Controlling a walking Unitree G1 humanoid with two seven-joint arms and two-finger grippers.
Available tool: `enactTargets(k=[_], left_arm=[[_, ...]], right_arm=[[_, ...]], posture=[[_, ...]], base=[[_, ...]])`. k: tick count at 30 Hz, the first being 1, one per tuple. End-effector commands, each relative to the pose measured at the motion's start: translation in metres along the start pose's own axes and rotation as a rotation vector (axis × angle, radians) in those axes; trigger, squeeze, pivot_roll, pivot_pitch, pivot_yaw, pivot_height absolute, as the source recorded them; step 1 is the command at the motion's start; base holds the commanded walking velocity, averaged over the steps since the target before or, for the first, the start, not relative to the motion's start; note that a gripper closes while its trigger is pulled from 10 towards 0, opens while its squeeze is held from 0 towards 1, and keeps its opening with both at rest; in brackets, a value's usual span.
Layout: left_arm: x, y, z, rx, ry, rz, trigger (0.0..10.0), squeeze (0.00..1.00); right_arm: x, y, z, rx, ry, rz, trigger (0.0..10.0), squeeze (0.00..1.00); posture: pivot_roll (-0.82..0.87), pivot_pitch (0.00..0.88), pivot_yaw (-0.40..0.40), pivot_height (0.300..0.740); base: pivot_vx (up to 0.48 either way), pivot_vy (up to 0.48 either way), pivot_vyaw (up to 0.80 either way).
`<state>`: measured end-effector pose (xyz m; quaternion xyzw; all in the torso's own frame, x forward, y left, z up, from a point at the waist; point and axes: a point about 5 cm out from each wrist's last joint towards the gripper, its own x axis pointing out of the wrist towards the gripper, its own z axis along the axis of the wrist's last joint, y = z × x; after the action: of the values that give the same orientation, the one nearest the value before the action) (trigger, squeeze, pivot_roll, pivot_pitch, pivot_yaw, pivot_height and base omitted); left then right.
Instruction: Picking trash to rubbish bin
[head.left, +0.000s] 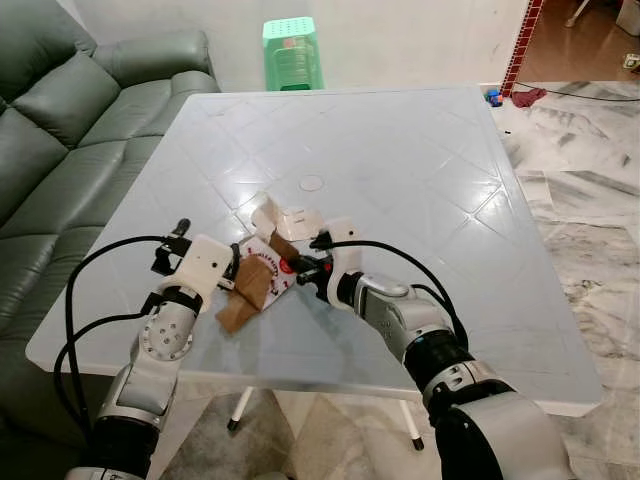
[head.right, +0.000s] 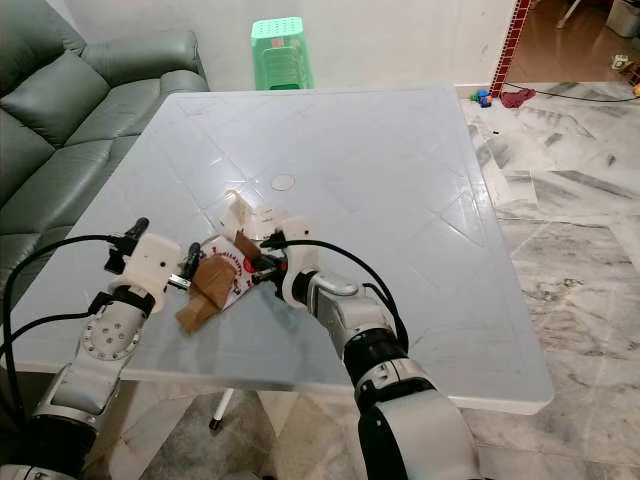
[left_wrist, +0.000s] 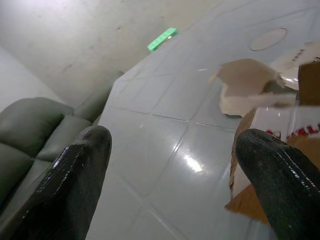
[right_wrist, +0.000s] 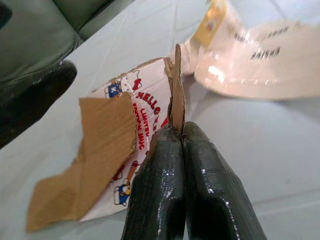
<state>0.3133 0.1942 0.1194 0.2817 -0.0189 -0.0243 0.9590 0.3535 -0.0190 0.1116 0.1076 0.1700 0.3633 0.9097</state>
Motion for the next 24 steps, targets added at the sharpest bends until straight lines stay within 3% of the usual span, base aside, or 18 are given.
enactTargets(k=[1, 4, 7, 9, 13, 19, 24], left_arm=[[0.004, 0.011, 0.002, -0.026, 0.001, 0.057, 10.0, 0.0], [0.004, 0.015, 0.003, -0.038, -0.003, 0.088, 10.0, 0.0], [0.004, 0.024, 0.004, -0.048, -0.008, 0.15, 10.0, 0.0], [0.003, 0.031, 0.003, -0.072, -0.009, 0.213, 10.0, 0.0], [0.003, 0.029, 0.004, -0.094, -0.015, 0.228, 10.0, 0.0], [0.001, 0.015, 0.006, -0.157, -0.022, 0.222, 10.0, 0.0], [0.0, -0.015, 0.019, -0.262, -0.078, 0.141, 10.0, 0.0]], right_arm=[[0.001, 0.001, 0.016, -0.002, -0.068, -0.007, 0.0, 0.0], [0.0, 0.001, 0.023, 0.006, -0.112, -0.006, 0.0, 0.0], [-0.003, 0.0, 0.038, 0.038, -0.228, -0.023, 0.0, 0.0], [-0.012, -0.012, 0.056, 0.005, -0.361, -0.126, 0.0, 0.0], [-0.025, -0.026, 0.074, -0.016, -0.46, -0.229, 0.0, 0.0], [-0.049, -0.042, 0.102, -0.142, -0.567, -0.345, 0.0, 0.0], [-0.083, -0.052, 0.119, -0.268, -0.67, -0.431, 0.0, 0.0]], posture=[[0.09, 0.019, 0.071, 0.74], [0.09, 0.019, 0.072, 0.74], [0.09, 0.019, 0.072, 0.74], [0.09, 0.017, 0.063, 0.74], [0.08, 0.017, 0.048, 0.74], [0.06, 0.017, 0.032, 0.74], [0.02, 0.022, 0.017, 0.74]], base=[[0.0, 0.0, 0.0], [0.0, 0.0, 0.0], [0.0, 0.0, 0.0], [0.0, 0.0, 0.0], [0.0, 0.0, 0.0], [0.0, 0.0, 0.0], [0.0, 0.0, 0.0]])
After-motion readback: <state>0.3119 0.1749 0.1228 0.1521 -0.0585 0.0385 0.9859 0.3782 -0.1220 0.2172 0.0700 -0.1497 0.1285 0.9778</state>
